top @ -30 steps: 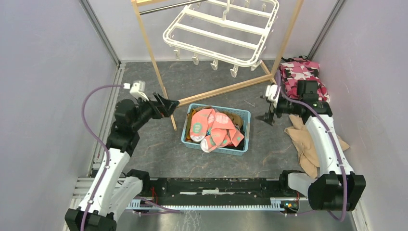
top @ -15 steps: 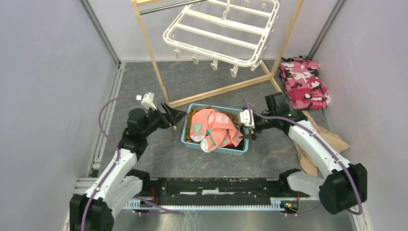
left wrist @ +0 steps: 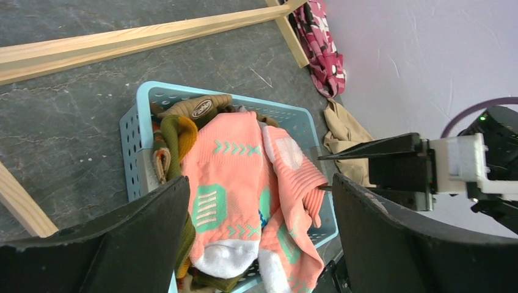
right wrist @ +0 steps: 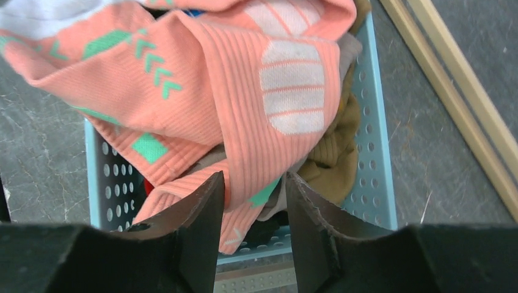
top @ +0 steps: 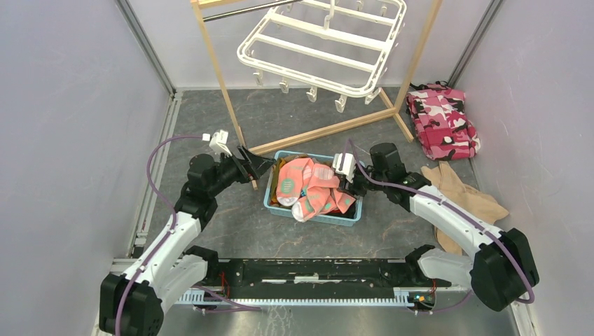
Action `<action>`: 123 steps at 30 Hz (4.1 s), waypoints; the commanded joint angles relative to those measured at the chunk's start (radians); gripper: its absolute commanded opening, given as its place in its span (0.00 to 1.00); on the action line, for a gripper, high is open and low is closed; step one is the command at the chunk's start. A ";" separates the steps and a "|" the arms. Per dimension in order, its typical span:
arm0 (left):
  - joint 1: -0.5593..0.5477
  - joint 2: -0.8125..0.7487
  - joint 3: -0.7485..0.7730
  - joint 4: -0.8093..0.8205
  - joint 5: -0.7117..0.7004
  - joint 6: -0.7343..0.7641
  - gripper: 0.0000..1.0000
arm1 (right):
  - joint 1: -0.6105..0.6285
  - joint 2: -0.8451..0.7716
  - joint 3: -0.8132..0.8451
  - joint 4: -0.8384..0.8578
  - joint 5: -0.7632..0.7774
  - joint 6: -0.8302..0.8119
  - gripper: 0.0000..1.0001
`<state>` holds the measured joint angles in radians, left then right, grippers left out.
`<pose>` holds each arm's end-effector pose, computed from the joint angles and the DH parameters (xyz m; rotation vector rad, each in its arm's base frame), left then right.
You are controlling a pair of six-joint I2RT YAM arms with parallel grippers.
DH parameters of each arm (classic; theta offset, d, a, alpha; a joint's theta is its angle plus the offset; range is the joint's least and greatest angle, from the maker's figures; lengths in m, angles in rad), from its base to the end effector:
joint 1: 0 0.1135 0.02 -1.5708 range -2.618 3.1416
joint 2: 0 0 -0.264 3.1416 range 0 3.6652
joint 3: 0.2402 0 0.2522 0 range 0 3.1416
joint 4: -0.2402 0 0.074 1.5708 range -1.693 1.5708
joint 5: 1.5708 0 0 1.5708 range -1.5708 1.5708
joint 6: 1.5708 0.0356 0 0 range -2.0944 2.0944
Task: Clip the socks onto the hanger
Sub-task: Pick up the sock from the bin.
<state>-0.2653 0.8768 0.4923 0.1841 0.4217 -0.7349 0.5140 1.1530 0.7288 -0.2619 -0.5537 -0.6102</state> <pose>0.1941 -0.0678 0.2590 -0.1162 1.8839 -1.0779 0.2011 0.1350 0.2426 -1.4074 1.6850 0.5680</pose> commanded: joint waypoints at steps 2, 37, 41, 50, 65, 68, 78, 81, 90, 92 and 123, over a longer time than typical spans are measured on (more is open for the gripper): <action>-0.023 -0.007 0.029 0.086 0.020 -0.040 0.91 | 0.009 -0.004 -0.043 0.093 0.113 0.083 0.45; -0.675 0.019 0.078 0.290 -0.131 0.739 0.92 | -0.069 -0.303 0.076 -0.062 -0.283 -0.083 0.00; -0.864 0.112 0.123 0.237 -0.402 0.963 0.92 | -0.081 -0.316 0.065 -0.044 -0.316 -0.036 0.00; -0.977 0.310 0.180 0.319 -0.728 1.157 0.83 | -0.081 -0.330 0.044 -0.102 -0.312 -0.074 0.00; -0.976 0.422 0.216 0.368 -0.760 1.216 0.66 | -0.081 -0.287 0.080 -0.166 -0.336 -0.112 0.00; -0.976 0.443 0.210 0.384 -0.749 1.227 0.63 | -0.080 -0.278 0.075 -0.167 -0.355 -0.111 0.00; -0.975 0.485 0.227 0.400 -0.726 1.209 0.10 | -0.081 -0.253 0.086 -0.147 -0.372 -0.081 0.01; -0.972 0.478 0.227 0.401 -0.724 1.149 0.02 | -0.083 -0.244 0.091 -0.139 -0.370 -0.063 0.04; -0.789 0.262 0.129 0.267 -0.573 0.410 0.02 | -0.124 -0.256 0.164 -0.239 -0.411 -0.170 0.47; -0.743 0.214 0.086 0.276 -0.519 0.284 0.02 | -0.125 -0.277 0.147 -0.239 -0.426 -0.221 0.58; -0.532 0.229 -0.064 0.644 -0.344 -0.496 0.02 | 0.193 -0.422 -0.259 0.512 0.074 -0.373 0.95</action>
<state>-0.8024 1.0977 0.4213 0.7517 0.0837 -1.1549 0.6876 0.7433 0.4763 0.1070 -0.5789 -1.0134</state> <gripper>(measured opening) 0.044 0.958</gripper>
